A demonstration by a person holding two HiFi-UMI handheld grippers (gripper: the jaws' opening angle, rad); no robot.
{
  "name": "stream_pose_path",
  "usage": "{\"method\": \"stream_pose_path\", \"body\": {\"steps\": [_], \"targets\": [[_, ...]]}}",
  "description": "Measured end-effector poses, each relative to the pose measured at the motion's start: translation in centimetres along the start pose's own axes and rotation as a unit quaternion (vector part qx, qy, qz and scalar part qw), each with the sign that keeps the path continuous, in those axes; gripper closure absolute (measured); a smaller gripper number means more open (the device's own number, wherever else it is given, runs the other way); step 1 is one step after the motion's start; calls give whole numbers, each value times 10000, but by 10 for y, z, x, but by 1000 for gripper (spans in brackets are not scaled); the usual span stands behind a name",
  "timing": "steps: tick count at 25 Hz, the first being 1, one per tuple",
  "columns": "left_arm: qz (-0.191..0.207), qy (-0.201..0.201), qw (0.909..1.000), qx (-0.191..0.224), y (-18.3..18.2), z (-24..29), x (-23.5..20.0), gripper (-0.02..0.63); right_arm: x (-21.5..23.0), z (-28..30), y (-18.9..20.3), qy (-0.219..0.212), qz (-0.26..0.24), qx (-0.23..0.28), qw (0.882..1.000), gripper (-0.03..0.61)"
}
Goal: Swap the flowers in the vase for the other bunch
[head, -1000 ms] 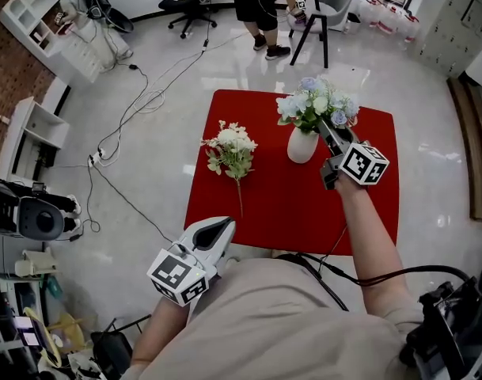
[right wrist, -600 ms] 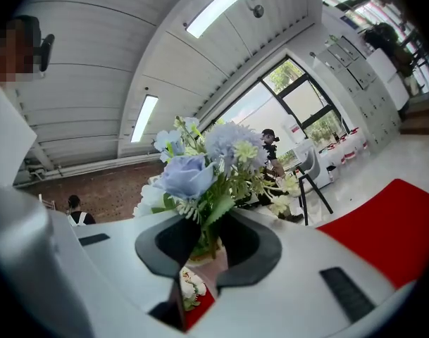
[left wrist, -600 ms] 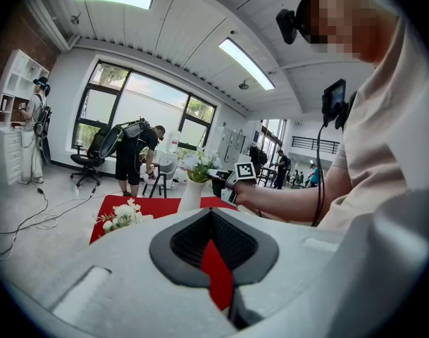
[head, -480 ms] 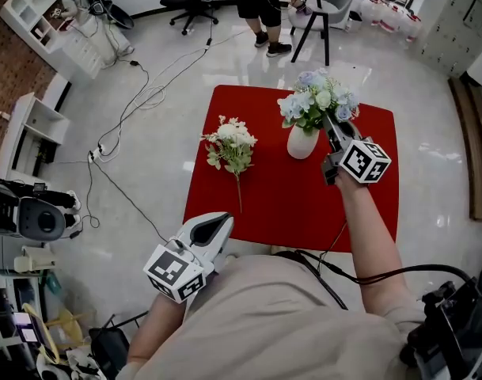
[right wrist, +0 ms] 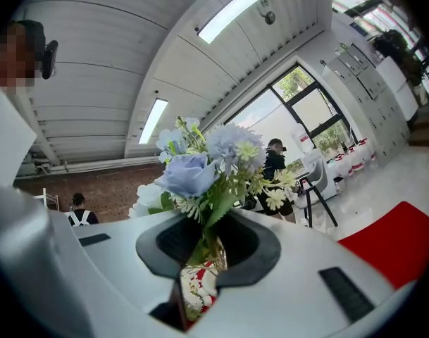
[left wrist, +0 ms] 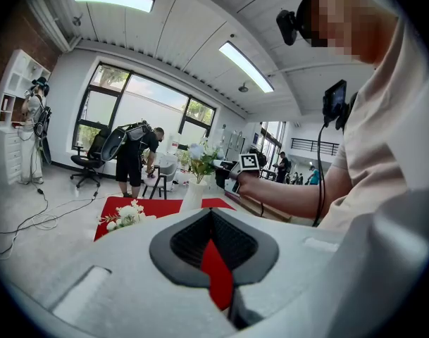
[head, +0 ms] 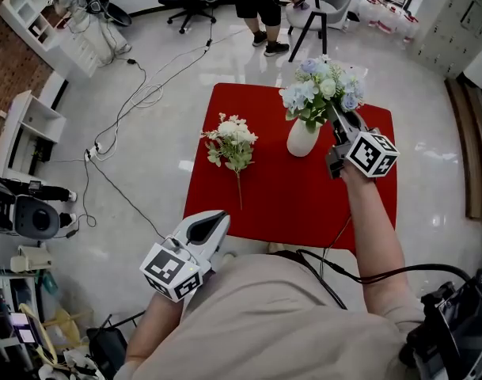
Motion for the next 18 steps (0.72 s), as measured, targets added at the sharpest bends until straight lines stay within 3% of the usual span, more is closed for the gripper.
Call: {"method": "stream_pose_path", "body": {"steps": [18], "targets": [[39,229,9996,183,1,-27,-4,606,-63,-42,-89,-212,-351,945,9947,500]]}}
Point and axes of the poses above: the fingertips, and each gripper's own axes: z forward along the fingers, x to its right, y out of its underside, the point moved 6 cm from there along -z, backward along the fingers, and after that the axes turned 1 degree about x, right-handed, at the moved point
